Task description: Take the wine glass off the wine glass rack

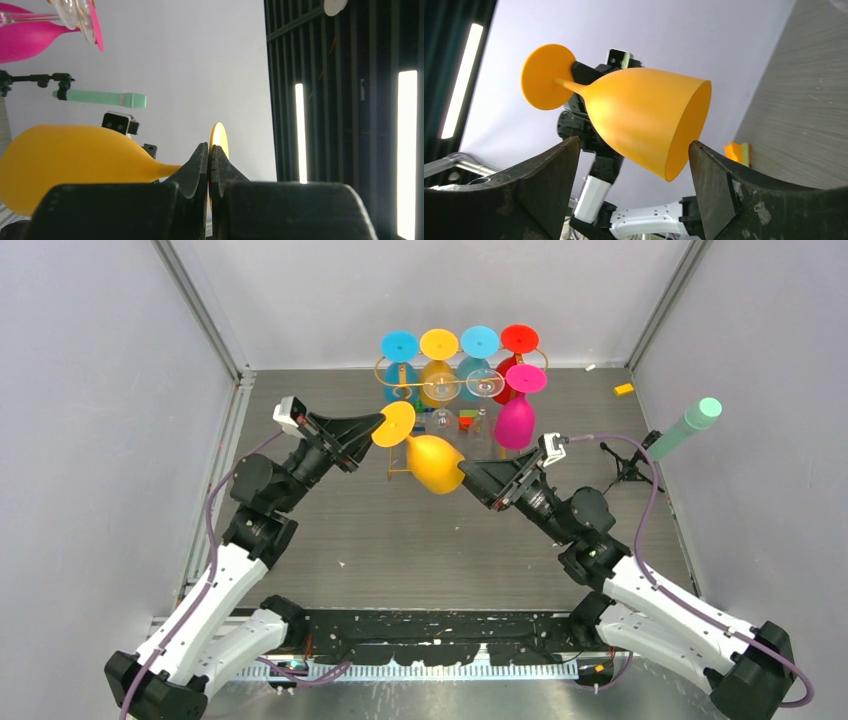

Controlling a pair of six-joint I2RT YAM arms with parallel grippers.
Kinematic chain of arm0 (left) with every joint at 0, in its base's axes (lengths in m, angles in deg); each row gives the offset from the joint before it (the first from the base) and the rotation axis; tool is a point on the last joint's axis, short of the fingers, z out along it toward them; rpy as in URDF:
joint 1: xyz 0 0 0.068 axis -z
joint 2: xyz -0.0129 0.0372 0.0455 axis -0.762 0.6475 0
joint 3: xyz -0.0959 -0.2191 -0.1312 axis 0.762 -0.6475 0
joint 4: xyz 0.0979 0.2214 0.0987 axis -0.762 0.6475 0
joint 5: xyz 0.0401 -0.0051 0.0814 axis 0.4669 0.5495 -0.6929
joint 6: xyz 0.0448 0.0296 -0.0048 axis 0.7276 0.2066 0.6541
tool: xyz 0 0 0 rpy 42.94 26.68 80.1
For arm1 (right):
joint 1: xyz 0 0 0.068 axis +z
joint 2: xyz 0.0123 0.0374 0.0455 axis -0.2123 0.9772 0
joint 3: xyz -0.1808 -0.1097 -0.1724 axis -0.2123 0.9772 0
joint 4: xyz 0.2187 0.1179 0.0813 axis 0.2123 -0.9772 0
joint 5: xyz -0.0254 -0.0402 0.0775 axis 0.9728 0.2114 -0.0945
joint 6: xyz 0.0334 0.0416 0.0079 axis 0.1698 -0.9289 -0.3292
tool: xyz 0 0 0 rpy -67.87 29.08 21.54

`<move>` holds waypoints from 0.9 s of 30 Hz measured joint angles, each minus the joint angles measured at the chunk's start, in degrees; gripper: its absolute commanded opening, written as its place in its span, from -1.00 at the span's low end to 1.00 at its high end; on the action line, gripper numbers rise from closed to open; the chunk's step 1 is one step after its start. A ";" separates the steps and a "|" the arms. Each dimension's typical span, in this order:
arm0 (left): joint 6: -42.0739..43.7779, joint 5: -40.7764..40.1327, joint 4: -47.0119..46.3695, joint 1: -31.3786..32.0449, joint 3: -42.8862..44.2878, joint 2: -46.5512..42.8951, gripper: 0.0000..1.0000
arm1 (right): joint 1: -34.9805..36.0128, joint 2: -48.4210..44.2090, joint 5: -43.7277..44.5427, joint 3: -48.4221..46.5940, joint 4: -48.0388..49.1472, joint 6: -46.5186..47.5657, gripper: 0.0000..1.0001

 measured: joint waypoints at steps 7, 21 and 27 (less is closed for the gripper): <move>-1.75 -1.90 -2.23 0.26 0.00 -1.18 -1.00 | 0.07 2.93 -0.26 2.45 16.35 -4.66 0.61; -4.48 -4.48 -7.10 1.29 -0.85 -1.86 -0.97 | 0.33 12.07 -4.31 -0.28 34.38 -14.51 -0.48; -3.89 -6.25 -6.45 1.66 -4.48 -3.74 -0.19 | 0.39 11.82 -4.72 -0.83 37.90 -16.65 -0.99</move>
